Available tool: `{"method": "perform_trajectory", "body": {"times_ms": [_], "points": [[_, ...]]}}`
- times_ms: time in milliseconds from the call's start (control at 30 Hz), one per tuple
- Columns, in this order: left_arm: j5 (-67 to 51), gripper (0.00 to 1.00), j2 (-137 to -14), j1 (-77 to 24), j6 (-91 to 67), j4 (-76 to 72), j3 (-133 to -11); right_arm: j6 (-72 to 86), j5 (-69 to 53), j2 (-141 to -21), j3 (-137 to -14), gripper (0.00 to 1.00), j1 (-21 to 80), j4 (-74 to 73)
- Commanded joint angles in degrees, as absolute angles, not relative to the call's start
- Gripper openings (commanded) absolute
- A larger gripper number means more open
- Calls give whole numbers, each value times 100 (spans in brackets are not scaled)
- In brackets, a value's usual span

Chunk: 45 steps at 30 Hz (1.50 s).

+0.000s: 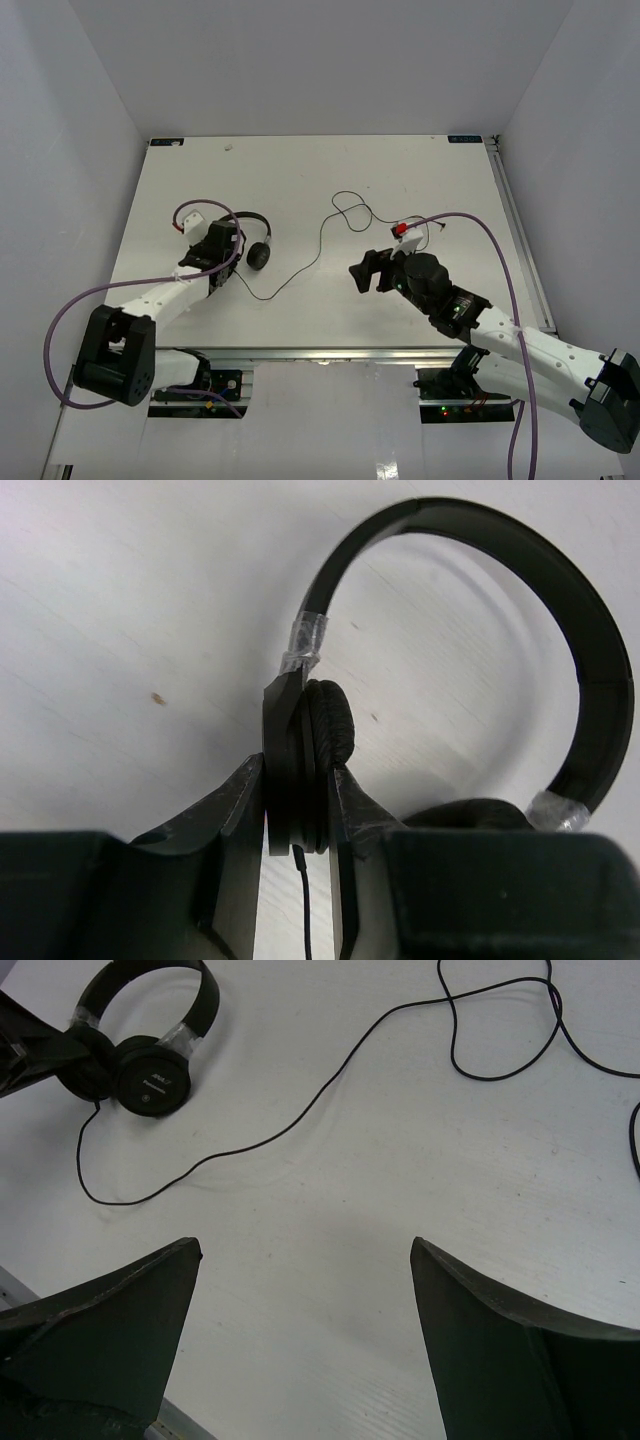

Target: Wrap the headphones

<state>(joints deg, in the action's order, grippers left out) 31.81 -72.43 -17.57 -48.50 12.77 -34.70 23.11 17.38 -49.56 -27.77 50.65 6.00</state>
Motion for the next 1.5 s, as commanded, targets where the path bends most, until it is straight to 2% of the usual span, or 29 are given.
{"method": "perform_trajectory", "body": {"times_ms": [0,133,333,633,700,733,933,1233,1467], "points": [[3082,0,-7169,-2503,-4745,1069,-3465,2138,1525,-4969,-2980,93,5084,848],[2296,0,-6934,-2637,-4357,666,-3362,2090,1331,-4916,-2880,94,5080,1013],[555,0,-5764,-2637,-3937,-285,-2878,2099,764,-4291,-2369,100,5080,1871],[-1735,0,-4895,-2663,-3839,-1185,-2461,2415,545,-4298,-2817,100,5014,1648],[-1997,0,-4853,-2663,-3841,-1340,-2384,2494,452,-4213,-2813,100,5010,1661],[-2078,0,-4835,-2663,-3857,-1386,-2365,2513,292,-4161,-2788,96,5010,1686],[-2639,0,-4639,-2663,-4221,-1673,-2329,1615,-1005,-3388,-2413,92,5010,2278],[-3479,0,-4448,-2663,-5065,-2073,-2572,1395,-1509,-1621,-1801,87,5001,2626],[-3940,0,-4478,-2663,-5994,-2909,-2662,1236,-1871,-1469,-1594,84,5001,3016]]}}
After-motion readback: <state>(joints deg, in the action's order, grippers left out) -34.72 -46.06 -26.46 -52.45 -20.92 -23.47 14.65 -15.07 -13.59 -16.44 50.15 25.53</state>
